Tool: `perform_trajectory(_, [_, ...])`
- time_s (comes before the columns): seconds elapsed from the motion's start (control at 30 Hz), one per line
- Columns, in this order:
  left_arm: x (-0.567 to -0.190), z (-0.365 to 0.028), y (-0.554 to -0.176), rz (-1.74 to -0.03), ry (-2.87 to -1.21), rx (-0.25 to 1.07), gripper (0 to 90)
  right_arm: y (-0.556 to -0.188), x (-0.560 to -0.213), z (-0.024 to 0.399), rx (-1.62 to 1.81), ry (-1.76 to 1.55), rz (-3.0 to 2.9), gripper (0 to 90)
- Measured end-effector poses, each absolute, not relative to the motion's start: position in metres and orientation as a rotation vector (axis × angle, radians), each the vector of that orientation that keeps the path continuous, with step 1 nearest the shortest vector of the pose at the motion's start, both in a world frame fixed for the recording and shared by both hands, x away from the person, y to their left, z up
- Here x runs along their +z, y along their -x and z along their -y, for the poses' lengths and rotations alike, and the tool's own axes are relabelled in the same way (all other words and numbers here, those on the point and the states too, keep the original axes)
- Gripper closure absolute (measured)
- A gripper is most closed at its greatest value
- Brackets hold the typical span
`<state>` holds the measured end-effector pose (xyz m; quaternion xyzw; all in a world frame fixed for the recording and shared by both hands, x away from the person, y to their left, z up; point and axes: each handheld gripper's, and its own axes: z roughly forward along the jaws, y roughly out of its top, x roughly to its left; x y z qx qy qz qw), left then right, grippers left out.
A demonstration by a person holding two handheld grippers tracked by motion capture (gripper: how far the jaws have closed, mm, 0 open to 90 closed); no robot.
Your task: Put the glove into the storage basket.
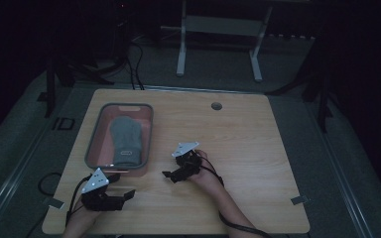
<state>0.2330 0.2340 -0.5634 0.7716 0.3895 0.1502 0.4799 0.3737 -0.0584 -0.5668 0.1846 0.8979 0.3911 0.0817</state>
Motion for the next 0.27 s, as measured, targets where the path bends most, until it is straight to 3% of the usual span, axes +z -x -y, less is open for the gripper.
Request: perform_trajectory(0.27, [-0.564,-0.2343,-0.2323,-0.935,-1.877,0.368,15.2,-0.3735,-0.5662,0.0582,1.183,-0.55,-2.669,14.0])
